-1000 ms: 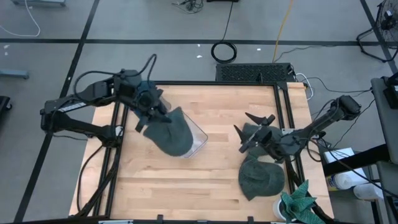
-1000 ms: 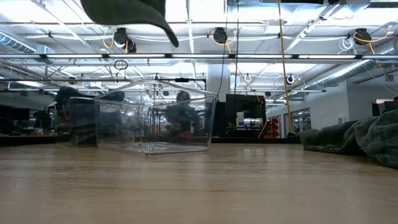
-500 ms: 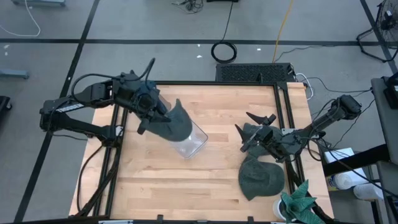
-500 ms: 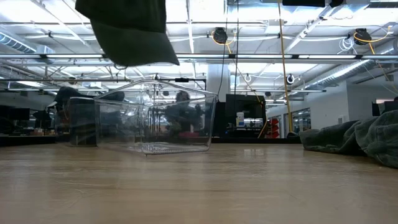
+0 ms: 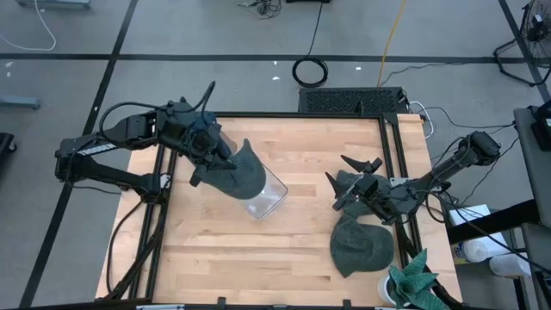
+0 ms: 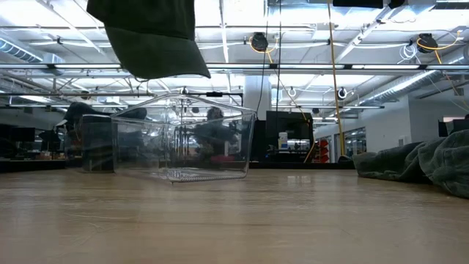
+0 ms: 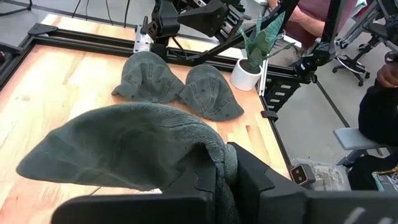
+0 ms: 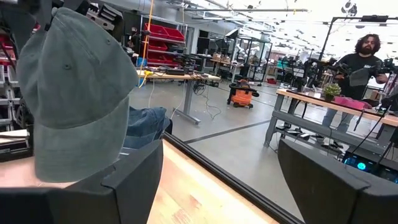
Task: Pick & Place hat
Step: Put the top black cap into the bottom transparent bin
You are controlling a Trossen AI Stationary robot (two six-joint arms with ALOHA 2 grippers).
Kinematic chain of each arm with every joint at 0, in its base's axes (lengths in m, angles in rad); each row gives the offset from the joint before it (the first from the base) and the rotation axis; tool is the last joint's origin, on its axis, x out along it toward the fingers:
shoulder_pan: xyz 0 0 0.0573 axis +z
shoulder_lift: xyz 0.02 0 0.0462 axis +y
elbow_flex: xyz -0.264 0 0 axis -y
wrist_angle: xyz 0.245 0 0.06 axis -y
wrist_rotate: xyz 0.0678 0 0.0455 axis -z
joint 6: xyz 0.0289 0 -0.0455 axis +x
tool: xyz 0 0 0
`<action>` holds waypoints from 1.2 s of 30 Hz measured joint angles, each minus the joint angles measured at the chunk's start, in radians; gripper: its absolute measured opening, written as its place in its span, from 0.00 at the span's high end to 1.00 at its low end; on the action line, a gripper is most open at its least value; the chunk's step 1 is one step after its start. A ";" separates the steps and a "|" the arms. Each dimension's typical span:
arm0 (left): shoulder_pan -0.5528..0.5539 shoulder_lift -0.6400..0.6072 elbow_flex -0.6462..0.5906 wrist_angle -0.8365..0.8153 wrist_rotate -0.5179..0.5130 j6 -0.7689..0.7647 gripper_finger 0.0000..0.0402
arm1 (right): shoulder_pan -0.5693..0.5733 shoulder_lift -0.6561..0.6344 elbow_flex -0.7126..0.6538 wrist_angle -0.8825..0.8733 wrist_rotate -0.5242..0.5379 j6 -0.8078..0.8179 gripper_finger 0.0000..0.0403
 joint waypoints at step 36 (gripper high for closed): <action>0.000 0.193 0.000 -0.050 -0.060 0.036 0.95 | 0.000 0.000 0.000 -0.003 -0.001 0.000 0.25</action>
